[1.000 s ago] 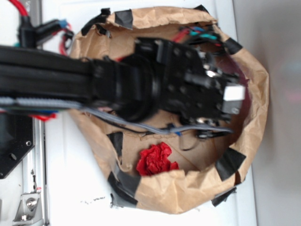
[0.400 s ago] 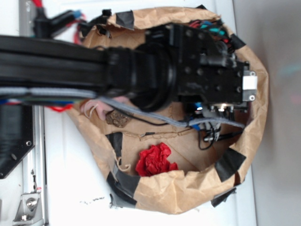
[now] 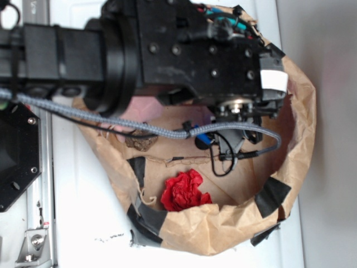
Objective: Grab the black box.
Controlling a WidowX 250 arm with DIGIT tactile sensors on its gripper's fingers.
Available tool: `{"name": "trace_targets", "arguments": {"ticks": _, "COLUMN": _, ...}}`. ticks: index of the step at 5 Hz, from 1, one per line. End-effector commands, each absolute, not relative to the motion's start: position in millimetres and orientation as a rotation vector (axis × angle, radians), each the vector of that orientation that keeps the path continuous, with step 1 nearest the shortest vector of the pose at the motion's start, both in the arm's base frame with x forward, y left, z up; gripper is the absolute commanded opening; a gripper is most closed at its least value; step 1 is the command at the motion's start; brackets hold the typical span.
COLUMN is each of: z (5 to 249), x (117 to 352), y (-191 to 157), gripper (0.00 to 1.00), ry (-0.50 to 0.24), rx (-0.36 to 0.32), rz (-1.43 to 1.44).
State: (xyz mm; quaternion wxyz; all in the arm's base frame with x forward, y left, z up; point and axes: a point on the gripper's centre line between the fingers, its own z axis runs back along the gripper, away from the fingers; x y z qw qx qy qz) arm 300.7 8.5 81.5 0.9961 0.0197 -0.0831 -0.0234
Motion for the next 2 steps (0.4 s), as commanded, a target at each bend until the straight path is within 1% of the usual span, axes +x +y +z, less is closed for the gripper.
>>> {"name": "trace_targets", "arguments": {"ticks": 1, "z": 89.8, "x": 304.5, "y": 15.9, "gripper": 1.0, "ry": -0.224, "rx": 0.079, "rz": -0.023}}
{"name": "trace_targets", "arguments": {"ticks": 2, "z": 80.8, "x": 306.1, "y": 15.8, "gripper": 1.0, "ry": -0.222, "rx": 0.107, "rz": -0.017}}
